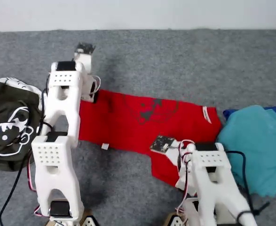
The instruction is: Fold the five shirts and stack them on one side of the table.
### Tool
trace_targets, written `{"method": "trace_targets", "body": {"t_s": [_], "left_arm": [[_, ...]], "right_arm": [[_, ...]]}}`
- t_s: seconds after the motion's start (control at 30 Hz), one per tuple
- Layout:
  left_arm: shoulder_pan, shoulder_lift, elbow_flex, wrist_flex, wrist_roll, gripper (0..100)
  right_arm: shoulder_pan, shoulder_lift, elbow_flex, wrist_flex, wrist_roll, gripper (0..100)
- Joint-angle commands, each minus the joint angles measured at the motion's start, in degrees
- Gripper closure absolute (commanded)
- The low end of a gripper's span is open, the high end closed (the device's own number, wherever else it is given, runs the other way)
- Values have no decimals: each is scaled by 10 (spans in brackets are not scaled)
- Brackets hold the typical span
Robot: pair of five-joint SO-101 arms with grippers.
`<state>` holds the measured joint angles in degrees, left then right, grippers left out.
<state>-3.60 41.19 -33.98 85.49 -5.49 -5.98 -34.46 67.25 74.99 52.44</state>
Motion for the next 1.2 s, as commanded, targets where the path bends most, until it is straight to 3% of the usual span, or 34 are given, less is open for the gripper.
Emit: {"method": "trace_targets", "body": {"t_s": [0.0,0.37,0.8,1.17], "left_arm": [[-5,-54,-70,33,-4,858],[-5,-65,-231,151,-5,856],[-47,-61,-233,150,-4,858],[-44,-60,-233,150,-4,858]], "right_arm": [[-22,-66,-9,26,4,830],[-31,-194,-3,74,12,831],[-158,-184,11,73,47,830],[-159,15,32,-94,70,830]]}}
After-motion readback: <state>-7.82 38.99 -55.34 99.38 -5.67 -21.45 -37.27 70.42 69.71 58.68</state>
